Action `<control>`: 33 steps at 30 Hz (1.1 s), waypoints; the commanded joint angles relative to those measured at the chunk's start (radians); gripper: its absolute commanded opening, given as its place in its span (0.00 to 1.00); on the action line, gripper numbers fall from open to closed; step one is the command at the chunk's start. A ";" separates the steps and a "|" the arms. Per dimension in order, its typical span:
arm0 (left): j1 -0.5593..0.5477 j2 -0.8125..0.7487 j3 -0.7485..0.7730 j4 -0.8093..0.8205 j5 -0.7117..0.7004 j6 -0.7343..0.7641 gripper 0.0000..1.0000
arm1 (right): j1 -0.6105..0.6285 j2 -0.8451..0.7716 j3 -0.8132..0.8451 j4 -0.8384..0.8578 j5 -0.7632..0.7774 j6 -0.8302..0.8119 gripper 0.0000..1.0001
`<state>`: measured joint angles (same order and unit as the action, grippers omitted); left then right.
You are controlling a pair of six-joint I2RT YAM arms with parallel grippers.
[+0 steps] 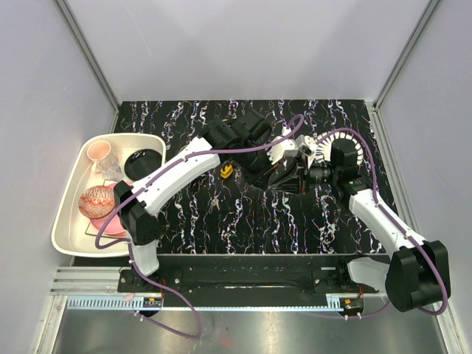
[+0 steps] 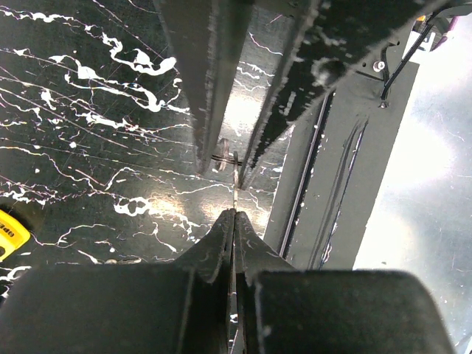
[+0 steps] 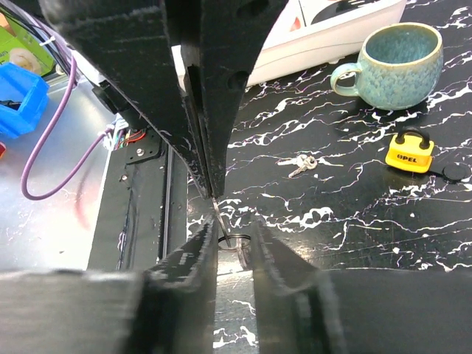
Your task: Unlock with the key
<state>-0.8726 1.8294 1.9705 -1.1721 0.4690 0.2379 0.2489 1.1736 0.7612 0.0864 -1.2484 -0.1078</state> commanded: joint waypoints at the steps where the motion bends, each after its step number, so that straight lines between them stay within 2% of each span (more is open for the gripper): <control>1: -0.008 0.007 0.041 0.020 0.042 -0.005 0.00 | 0.007 -0.002 0.027 0.010 -0.037 -0.019 0.19; 5: -0.008 0.013 0.048 0.017 0.042 -0.006 0.00 | 0.007 0.004 0.036 -0.045 -0.068 -0.062 0.00; 16: -0.009 -0.002 0.056 0.017 0.033 -0.011 0.00 | 0.006 0.009 0.052 -0.155 -0.071 -0.150 0.00; 17: -0.009 -0.001 0.056 0.015 0.034 -0.011 0.03 | 0.007 0.009 0.055 -0.154 -0.066 -0.147 0.00; 20: -0.009 -0.002 0.053 0.015 0.042 -0.009 0.23 | 0.006 0.005 0.044 -0.108 -0.046 -0.098 0.00; 22: -0.008 -0.004 0.053 0.017 0.052 -0.005 0.32 | 0.006 0.003 0.040 -0.074 -0.043 -0.083 0.00; 31: -0.008 0.018 0.042 0.017 0.068 0.000 0.33 | 0.006 -0.002 0.033 -0.030 -0.068 -0.036 0.00; 32: -0.009 0.021 0.045 0.017 0.071 0.001 0.32 | 0.006 0.000 0.033 -0.030 -0.069 -0.035 0.00; 33: -0.009 0.024 0.047 0.015 0.072 0.000 0.25 | 0.006 0.000 0.033 -0.030 -0.069 -0.035 0.00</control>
<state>-0.8749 1.8370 1.9766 -1.1828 0.5053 0.2356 0.2459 1.1774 0.7830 0.0093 -1.3029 -0.1562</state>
